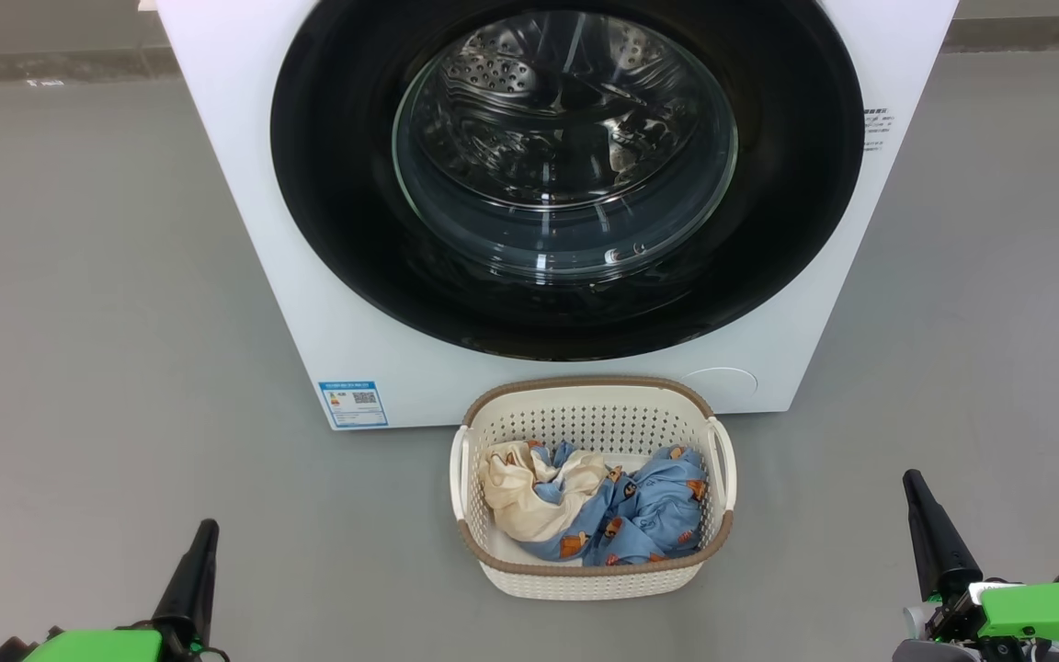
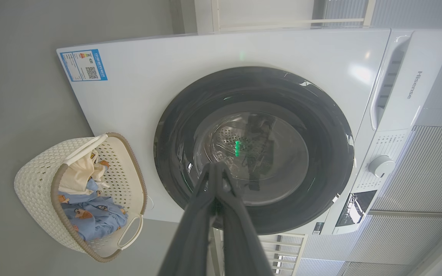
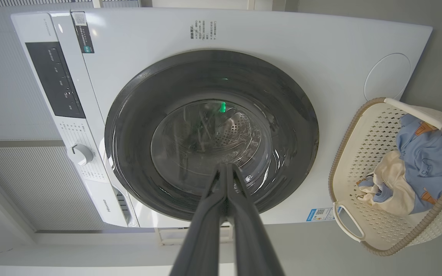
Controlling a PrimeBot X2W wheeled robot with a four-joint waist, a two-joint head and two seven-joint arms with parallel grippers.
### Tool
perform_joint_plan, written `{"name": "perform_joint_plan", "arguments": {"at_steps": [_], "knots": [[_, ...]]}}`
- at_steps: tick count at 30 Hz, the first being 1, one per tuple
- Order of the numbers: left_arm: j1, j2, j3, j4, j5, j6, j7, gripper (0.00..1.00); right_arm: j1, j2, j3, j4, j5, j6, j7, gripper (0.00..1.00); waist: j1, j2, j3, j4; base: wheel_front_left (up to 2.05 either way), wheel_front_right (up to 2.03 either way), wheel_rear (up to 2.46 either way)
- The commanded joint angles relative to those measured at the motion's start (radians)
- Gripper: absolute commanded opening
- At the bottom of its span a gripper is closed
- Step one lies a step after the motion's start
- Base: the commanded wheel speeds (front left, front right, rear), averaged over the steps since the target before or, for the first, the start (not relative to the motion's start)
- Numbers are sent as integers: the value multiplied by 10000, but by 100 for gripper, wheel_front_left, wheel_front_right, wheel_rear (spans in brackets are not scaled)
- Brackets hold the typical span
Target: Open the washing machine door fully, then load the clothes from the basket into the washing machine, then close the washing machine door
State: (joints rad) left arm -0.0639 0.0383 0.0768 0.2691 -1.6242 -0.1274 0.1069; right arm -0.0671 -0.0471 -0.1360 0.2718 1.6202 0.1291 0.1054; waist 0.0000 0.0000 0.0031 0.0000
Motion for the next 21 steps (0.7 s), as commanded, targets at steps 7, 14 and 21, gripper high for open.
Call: {"name": "perform_joint_plan", "arguments": {"at_steps": [7, 14, 21], "knots": [[-440, 137, 356, -242, 145, -33, 52, 0, -408, -40, 223, -271, -116, 16, 78, 0, 0, 0, 0, 0, 0, 0, 0], [-440, 135, 359, -242, 147, -33, 54, 0, -409, -39, 222, -271, -117, 16, 79, 0, 0, 0, 0, 0, 0, 0, 0], [-440, 134, 361, -242, 149, -33, 56, 0, -409, -38, 221, -271, -118, 16, 80, 0, 0, 0, 0, 0, 0, 0, 0]]}}
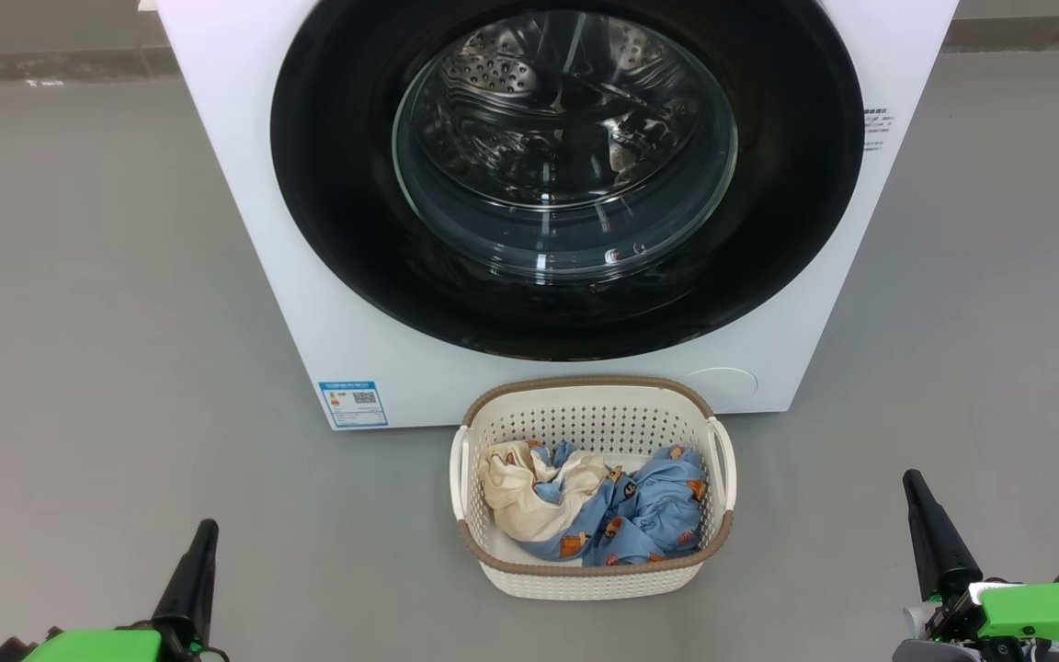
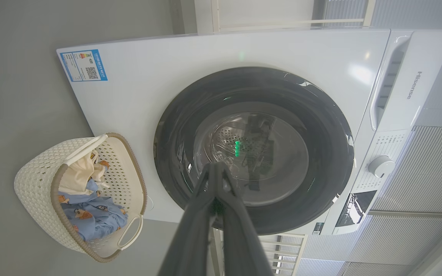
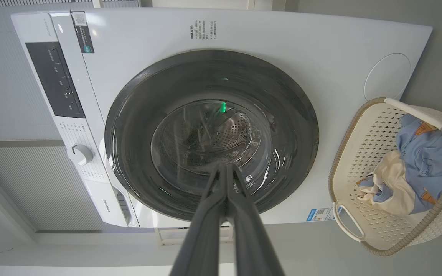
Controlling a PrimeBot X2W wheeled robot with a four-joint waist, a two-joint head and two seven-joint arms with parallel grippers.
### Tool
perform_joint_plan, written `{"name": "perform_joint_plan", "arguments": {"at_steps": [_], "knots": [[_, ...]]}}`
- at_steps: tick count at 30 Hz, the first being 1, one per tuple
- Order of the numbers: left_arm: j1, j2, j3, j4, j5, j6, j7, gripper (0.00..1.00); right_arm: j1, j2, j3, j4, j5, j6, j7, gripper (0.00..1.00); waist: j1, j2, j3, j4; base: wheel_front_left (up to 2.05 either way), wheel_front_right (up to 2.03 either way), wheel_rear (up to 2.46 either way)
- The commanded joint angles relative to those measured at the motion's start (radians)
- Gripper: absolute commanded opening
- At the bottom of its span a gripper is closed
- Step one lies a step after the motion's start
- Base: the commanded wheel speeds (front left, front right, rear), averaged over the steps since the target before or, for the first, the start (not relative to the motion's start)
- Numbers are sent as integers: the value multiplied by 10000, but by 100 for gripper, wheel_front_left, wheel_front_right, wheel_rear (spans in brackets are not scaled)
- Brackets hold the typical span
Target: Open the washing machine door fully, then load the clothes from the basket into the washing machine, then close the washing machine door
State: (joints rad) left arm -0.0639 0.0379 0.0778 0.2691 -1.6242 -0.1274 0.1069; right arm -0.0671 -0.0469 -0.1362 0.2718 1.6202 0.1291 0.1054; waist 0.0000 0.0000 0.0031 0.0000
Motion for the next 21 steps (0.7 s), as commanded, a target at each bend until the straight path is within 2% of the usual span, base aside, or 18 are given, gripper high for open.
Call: {"name": "perform_joint_plan", "arguments": {"at_steps": [1, 21], "knots": [[-440, 137, 352, -242, 150, -33, 56, 0, -409, -40, 223, -271, -118, 16, 80, 0, 0, 0, 0, 0, 0, 0, 0], [-441, 133, 358, -241, 154, -33, 61, 0, -409, -38, 220, -270, -120, 16, 82, 0, 0, 0, 0, 0, 0, 0, 0]]}}
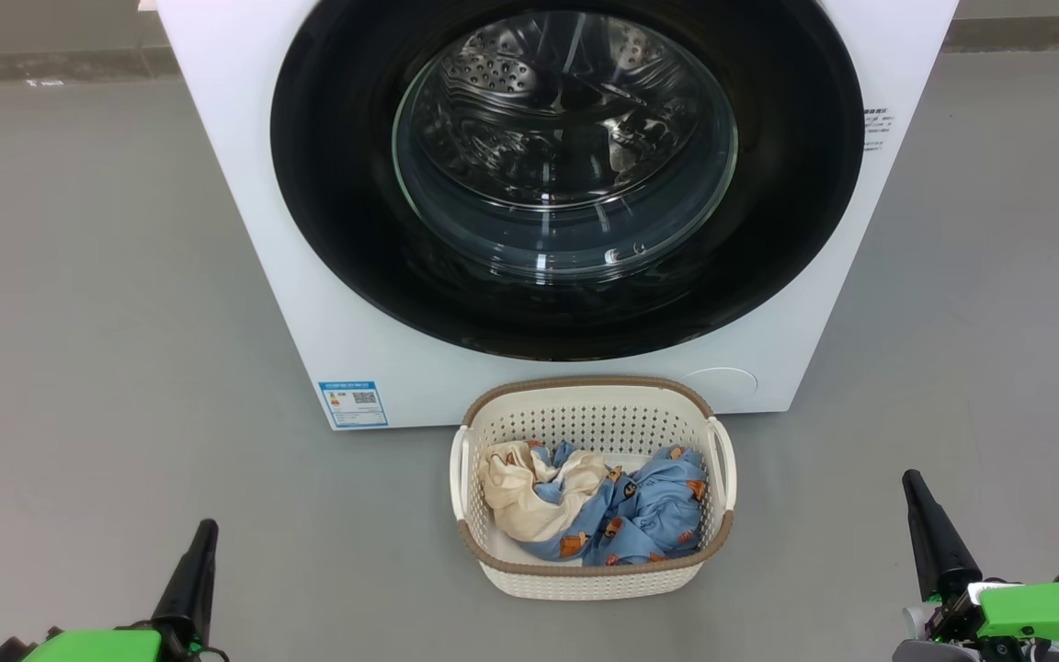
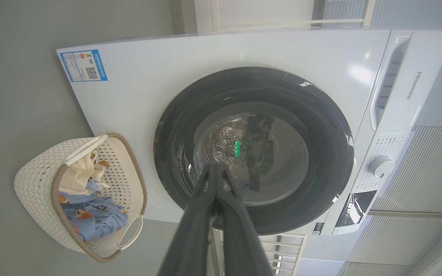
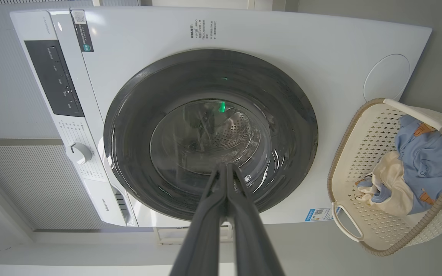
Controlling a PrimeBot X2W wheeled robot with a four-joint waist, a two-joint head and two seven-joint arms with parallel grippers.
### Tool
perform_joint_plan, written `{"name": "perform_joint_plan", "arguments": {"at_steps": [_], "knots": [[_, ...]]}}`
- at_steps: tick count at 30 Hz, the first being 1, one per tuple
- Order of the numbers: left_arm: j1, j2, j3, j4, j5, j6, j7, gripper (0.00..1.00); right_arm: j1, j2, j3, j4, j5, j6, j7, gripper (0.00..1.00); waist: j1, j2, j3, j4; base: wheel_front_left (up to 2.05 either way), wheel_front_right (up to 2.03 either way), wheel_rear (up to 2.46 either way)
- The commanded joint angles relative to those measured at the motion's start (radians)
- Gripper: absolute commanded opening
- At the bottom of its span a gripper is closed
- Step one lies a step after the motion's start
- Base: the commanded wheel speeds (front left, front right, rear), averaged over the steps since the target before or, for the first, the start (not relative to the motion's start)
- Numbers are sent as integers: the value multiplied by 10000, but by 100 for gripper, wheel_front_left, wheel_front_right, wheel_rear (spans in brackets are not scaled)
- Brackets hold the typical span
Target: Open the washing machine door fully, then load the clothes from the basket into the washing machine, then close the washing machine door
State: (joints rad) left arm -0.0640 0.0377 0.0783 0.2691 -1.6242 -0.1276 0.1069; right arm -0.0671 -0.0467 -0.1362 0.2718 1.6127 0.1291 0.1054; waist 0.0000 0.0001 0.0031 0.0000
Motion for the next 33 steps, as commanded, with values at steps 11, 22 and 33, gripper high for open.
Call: {"name": "perform_joint_plan", "arguments": {"at_steps": [11, 22, 33], "knots": [[-440, 134, 354, -241, 156, -31, 63, 0, -409, -39, 219, -270, -46, 16, 83, 0, 0, -1, 0, 0, 0, 0, 0], [-440, 132, 356, -241, 158, -31, 65, 0, -409, -38, 217, -270, -47, 16, 84, 0, 0, -1, 0, 0, 0, 0, 0], [-440, 131, 358, -241, 160, -31, 66, 0, -409, -38, 217, -270, -48, 16, 85, 0, 0, -1, 0, 0, 0, 0, 0]]}}
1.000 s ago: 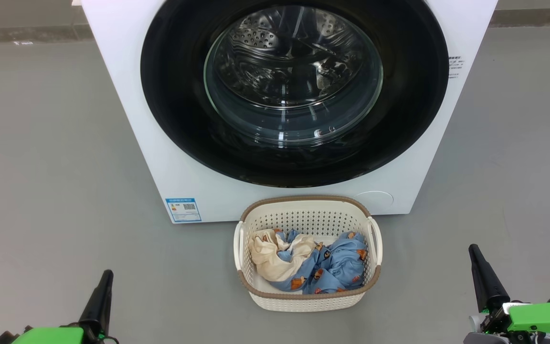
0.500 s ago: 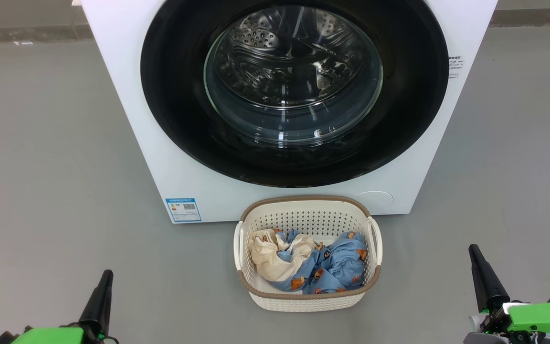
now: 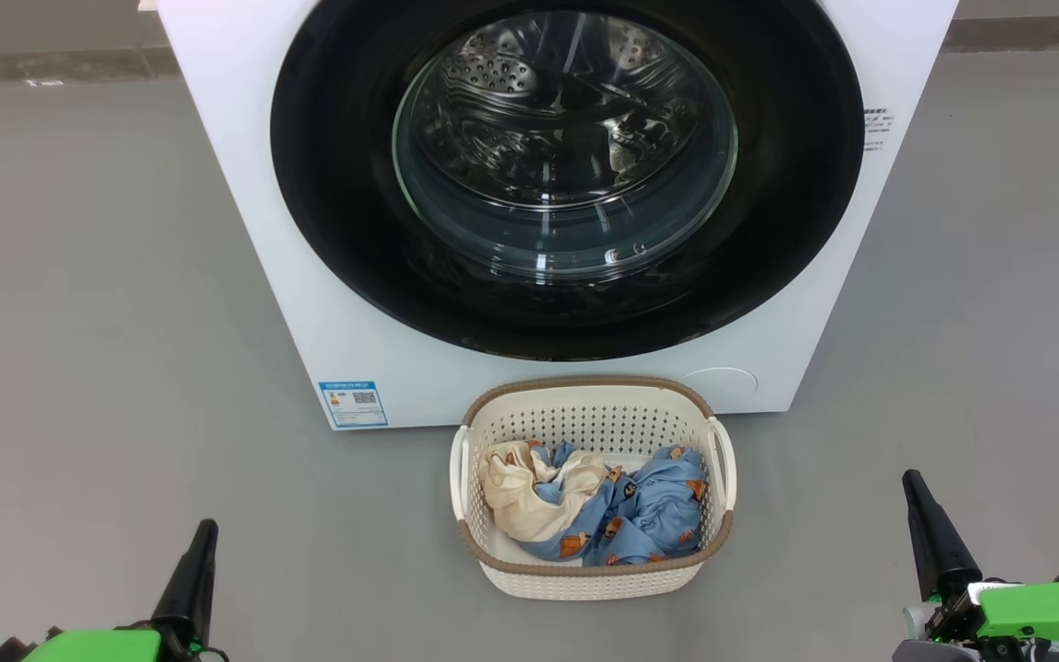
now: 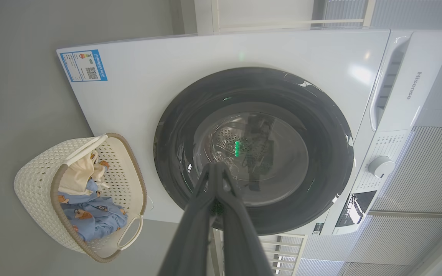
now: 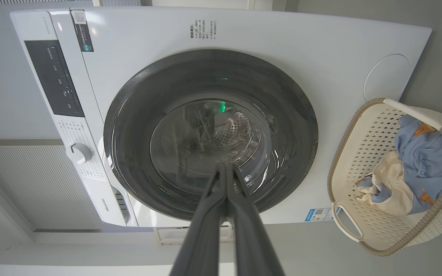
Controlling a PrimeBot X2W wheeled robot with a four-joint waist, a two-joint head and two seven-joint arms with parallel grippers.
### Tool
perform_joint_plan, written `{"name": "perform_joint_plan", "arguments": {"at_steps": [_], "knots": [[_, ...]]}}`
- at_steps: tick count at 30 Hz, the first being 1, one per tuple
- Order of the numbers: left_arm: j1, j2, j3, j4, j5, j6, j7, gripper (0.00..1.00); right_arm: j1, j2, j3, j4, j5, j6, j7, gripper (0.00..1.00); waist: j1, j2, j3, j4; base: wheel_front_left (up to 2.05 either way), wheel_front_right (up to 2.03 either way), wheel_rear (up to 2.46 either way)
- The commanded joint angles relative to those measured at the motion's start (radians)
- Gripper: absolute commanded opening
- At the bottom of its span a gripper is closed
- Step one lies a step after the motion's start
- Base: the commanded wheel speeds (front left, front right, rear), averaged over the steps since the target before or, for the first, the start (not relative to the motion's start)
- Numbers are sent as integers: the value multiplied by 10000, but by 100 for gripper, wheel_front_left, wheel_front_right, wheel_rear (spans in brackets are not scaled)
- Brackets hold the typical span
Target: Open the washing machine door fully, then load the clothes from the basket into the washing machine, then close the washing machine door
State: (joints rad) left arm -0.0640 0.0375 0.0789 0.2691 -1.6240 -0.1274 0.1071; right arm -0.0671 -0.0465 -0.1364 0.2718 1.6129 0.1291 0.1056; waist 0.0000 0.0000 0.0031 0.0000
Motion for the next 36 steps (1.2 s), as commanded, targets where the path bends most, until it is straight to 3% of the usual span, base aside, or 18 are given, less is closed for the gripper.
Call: {"name": "perform_joint_plan", "arguments": {"at_steps": [1, 9, 10, 17, 21, 36], "knots": [[-440, 133, 353, -241, 158, -33, 64, 0, -409, -40, 218, -270, -50, 16, 83, 0, 0, 0, 0, 0, 0, 0, 0], [-440, 132, 354, -241, 159, -33, 65, 0, -409, -39, 218, -270, -50, 16, 83, 0, 0, 0, 0, 0, 0, 0, 0], [-1, 0, 1, 0, 3, 0, -4, 100, 0, 0, 2, 3, 0, 0, -1, 100, 0, 0, 0, 0, 0, 0, 0], [403, -229, -85, 484, 33, 1, -68, 100, 358, 148, 61, 589, -11, 0, -70, 100, 1, 0, 12, 3, 0, 0, 0], [403, -208, -119, 402, 109, 0, -183, 100, 347, 138, 165, 561, -63, 1, -182, 100, 22, 0, -14, 18, 0, 0, 0], [373, -11, -247, 11, 669, -4, -604, 100, 176, -45, 540, 444, -689, 3, -609, 100, 1, 0, 4, 58, 0, 0, 0]]}}
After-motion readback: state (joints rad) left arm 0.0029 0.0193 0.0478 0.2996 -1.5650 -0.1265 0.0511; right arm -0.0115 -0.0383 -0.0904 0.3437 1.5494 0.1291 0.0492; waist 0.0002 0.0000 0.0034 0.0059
